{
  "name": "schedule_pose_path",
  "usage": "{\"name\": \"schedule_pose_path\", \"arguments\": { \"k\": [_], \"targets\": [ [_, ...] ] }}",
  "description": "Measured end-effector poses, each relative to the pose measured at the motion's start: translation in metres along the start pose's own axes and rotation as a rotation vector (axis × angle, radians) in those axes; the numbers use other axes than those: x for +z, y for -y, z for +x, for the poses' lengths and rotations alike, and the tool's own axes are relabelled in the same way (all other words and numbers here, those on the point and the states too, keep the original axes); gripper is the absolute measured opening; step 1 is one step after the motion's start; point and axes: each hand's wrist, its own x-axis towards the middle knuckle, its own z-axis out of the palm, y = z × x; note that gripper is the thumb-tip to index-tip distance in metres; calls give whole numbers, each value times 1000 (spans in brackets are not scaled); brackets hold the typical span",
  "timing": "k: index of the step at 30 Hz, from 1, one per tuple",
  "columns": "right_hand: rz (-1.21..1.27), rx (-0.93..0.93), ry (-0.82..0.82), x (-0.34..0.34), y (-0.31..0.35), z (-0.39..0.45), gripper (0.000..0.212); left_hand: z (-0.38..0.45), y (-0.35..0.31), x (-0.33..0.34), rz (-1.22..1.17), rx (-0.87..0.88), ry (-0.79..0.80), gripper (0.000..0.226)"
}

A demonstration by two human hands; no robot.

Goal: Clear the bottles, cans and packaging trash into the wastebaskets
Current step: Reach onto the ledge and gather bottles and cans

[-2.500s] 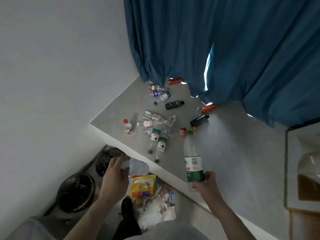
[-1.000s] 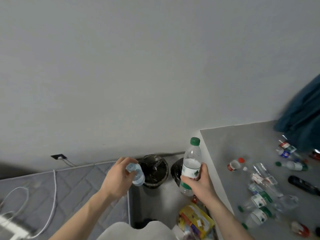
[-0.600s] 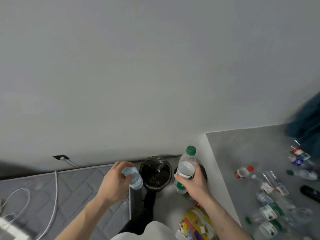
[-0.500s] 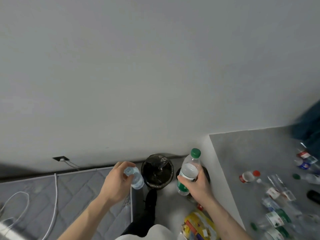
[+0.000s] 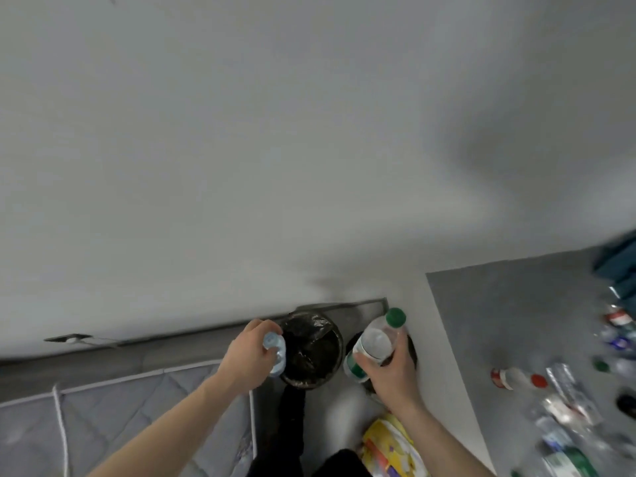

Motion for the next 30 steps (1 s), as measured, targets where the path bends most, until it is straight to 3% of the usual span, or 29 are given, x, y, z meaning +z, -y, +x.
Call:
{"name": "schedule_pose_path", "arguments": {
  "k": [6,14,18,21,24,30],
  "targets": [
    [-33,87,47,37,-46,56,50,83,34,48,51,-46,110,33],
    [-66,167,59,115,-162,133,55,165,95,160,72,-73,178,27],
    [-105,136,35,153,-227,150,47,198,123,214,84,-65,201,27],
    [-142,110,-11,177,-274,153,59,220,141,253,96,-73,201,25],
    [-132,81,3,189,-300,162,68,242,151,280,105,-100,195,28],
    [-144,36,2,215,-336,181,59,280,175,321,162,-113,215,42]
  ]
}}
